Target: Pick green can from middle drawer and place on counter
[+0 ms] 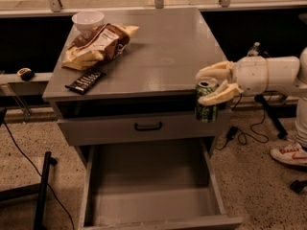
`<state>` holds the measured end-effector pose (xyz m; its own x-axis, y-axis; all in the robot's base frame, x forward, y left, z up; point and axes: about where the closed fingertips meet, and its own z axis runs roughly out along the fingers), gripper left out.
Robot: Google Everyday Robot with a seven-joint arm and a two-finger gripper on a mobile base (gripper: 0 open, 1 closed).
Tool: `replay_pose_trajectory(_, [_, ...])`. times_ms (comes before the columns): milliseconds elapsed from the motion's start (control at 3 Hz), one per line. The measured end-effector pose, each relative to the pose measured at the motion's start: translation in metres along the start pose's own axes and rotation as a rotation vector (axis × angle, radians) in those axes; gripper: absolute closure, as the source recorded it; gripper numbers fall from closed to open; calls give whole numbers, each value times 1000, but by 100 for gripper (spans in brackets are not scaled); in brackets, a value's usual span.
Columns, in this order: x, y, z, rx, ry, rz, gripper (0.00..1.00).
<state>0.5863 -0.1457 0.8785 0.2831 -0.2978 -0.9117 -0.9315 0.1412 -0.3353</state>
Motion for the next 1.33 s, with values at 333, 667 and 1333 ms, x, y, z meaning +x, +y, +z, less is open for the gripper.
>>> replay_pose_trajectory(333, [-11,22,-12,60,6,7,100])
replay_pose_trajectory(667, [-9,19,-13,44,41,-11,100])
replay_pose_trajectory(1333, [-53,-49,-1,-54,31,-172,100])
